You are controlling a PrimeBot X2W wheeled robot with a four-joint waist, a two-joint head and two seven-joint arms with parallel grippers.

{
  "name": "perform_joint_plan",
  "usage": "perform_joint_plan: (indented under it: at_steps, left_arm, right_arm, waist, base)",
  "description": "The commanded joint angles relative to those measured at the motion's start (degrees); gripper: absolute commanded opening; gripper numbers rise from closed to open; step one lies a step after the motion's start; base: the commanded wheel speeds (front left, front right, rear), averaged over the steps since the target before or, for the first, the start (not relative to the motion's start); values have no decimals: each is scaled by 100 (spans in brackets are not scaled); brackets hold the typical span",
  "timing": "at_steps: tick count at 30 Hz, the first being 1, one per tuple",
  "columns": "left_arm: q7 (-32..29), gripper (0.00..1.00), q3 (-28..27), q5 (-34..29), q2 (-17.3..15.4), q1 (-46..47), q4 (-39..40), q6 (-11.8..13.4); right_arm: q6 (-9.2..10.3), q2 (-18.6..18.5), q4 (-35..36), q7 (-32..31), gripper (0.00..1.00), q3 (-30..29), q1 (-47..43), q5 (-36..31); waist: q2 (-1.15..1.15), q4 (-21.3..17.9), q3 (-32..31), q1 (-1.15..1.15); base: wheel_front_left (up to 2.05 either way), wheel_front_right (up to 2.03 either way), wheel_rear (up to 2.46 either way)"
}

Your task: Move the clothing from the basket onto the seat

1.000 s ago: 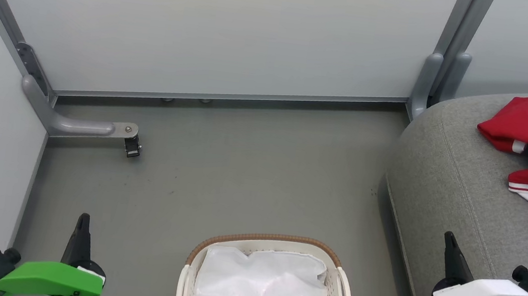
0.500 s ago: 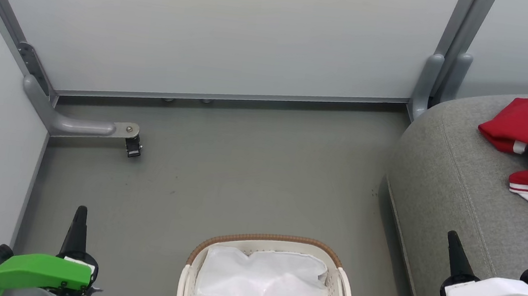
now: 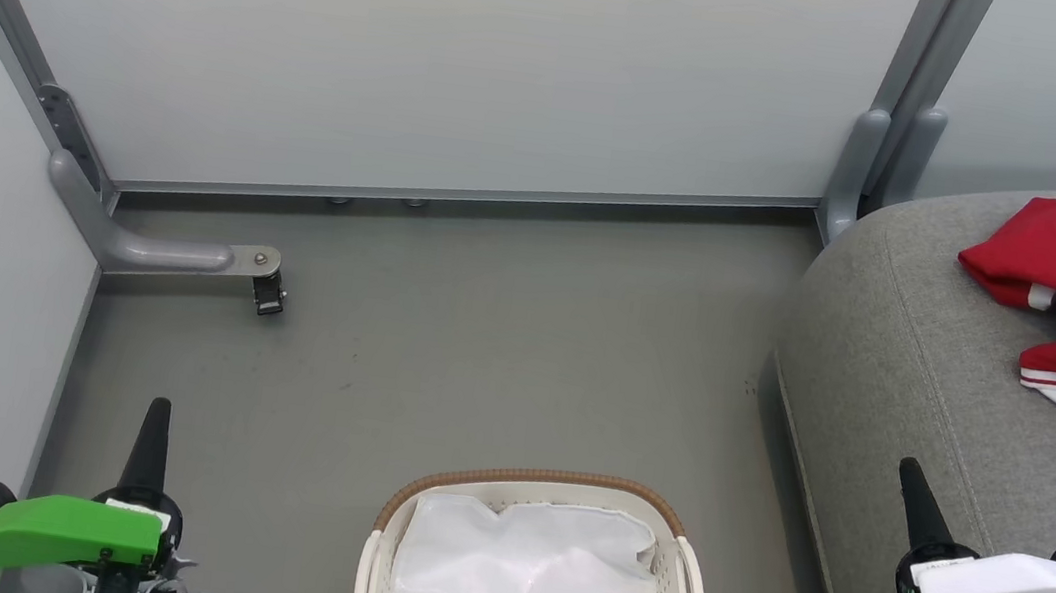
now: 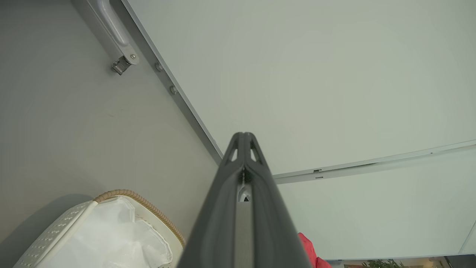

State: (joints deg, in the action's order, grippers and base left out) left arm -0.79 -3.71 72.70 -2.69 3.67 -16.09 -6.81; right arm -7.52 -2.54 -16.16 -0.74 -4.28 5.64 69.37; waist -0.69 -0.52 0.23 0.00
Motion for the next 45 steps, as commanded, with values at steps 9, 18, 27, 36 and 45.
perform_joint_plan:
  at_steps: [9, 18, 27, 36, 45]
  left_arm:
    - [-148, 0, -94, 507, -26, 184, 87, -36]
    - [-266, 0, -144, 885, -28, 217, 111, -49]
    - [-368, 0, -195, 1229, -30, 258, 139, -62]
    - [-465, 0, -247, 1551, -31, 294, 163, -75]
    - [-562, 0, -290, 1853, -32, 313, 184, -79]
  right_arm:
    - [3, -38, 99, -151, 0, -73, 106, 577]
    - [3, -40, 126, -269, 0, -118, 109, 1021]
    - [3, -43, 151, -375, 0, -158, 108, 1424]
    - [3, -46, 173, -474, 0, -196, 100, 1806]
    - [4, -49, 193, -565, 0, -232, 103, 2166]
  waist:
    - [47, 10, -3, 0]
    - [52, 19, -6, 0]
    - [56, 29, -9, 0]
    - [61, 38, -13, 0]
    - [66, 48, -16, 0]
  base:
    - [0, 0, 0]
    - [0, 0, 0]
    - [0, 0, 0]
    - [0, 0, 0]
    - [0, 0, 0]
